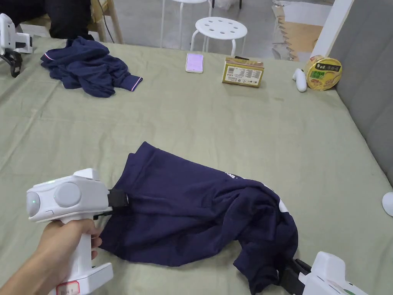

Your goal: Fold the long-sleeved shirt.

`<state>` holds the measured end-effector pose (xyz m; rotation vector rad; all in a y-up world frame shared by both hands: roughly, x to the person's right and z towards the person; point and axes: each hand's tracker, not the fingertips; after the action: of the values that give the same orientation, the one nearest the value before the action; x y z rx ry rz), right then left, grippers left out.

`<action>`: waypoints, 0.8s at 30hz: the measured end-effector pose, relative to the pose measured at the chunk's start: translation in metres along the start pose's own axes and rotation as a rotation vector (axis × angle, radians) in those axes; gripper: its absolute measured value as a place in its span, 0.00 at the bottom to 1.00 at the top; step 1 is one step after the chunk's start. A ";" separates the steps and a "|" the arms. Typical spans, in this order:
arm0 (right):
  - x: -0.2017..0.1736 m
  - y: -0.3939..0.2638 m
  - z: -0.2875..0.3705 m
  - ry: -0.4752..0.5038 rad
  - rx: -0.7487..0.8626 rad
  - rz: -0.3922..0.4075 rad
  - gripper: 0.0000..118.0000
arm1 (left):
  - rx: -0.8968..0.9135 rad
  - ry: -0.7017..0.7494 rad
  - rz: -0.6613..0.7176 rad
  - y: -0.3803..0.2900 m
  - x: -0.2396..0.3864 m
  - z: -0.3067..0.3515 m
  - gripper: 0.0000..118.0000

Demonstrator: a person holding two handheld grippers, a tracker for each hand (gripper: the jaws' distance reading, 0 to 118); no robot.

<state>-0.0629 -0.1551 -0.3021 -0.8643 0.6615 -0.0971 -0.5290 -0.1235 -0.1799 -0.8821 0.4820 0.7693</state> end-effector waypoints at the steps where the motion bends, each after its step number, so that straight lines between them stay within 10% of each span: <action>1: 0.000 0.001 0.001 0.001 -0.002 0.003 0.04 | 0.012 0.002 -0.006 -0.001 0.001 -0.001 0.20; 24: -0.090 0.215 0.154 0.137 0.527 0.189 0.01 | 0.684 -0.117 -0.260 0.073 0.085 0.264 0.12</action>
<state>-0.0843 0.1201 -0.3430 -0.2875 0.7954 -0.1527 -0.5131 0.1574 -0.1254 -0.2499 0.4719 0.3682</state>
